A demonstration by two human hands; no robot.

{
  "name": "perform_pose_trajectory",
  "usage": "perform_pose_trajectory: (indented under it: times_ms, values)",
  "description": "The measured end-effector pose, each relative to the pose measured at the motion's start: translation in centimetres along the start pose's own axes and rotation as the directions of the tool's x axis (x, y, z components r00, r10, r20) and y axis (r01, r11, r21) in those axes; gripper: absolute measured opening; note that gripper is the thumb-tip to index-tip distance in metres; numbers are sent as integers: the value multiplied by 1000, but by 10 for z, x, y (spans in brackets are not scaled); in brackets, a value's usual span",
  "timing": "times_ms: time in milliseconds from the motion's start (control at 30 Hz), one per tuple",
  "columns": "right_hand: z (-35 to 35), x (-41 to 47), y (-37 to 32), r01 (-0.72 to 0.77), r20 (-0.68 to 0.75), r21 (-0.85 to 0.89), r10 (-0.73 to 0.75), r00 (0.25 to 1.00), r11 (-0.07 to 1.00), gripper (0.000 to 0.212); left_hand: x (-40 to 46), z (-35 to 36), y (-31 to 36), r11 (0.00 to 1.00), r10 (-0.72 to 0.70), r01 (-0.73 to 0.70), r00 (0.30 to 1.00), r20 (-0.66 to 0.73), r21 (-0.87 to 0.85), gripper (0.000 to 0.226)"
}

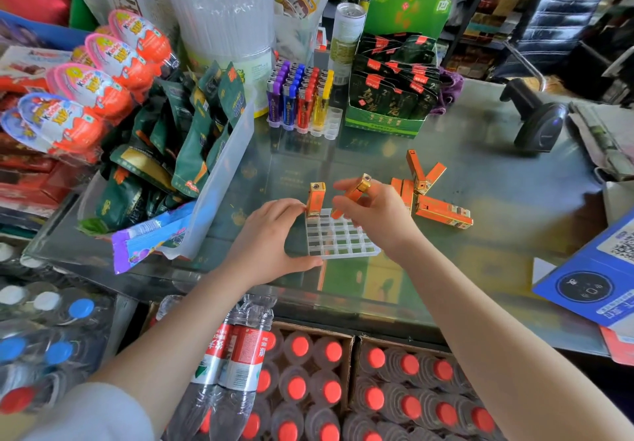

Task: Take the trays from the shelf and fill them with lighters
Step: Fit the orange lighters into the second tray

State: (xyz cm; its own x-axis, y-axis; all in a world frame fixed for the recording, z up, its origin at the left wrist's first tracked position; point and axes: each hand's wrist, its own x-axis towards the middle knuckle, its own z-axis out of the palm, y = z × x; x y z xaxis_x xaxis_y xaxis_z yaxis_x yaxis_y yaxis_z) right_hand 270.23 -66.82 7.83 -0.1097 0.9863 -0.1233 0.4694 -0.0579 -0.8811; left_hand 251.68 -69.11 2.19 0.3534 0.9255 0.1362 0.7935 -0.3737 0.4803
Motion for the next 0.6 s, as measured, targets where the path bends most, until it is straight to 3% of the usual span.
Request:
perform_pose_trajectory:
  times_ms: [67,267,433,600]
  values:
    - [2,2,2,40,4,-100,-40,999,994,28,0,0,0,1000,-6,6,1000,3,-4,85]
    - [6,7,8,198,35,-107,-196,980,974,19,2,1,-2,1000,-5,5,1000,7,-3,85]
    - [7,10,11,235,58,-99,-230,971,967,21,2,1,-1,1000,-8,8,1000,1,-18,85]
    - [5,10,11,268,79,-216,-256,963,939,14,1,0,-1,999,-13,13,1000,5,-38,88]
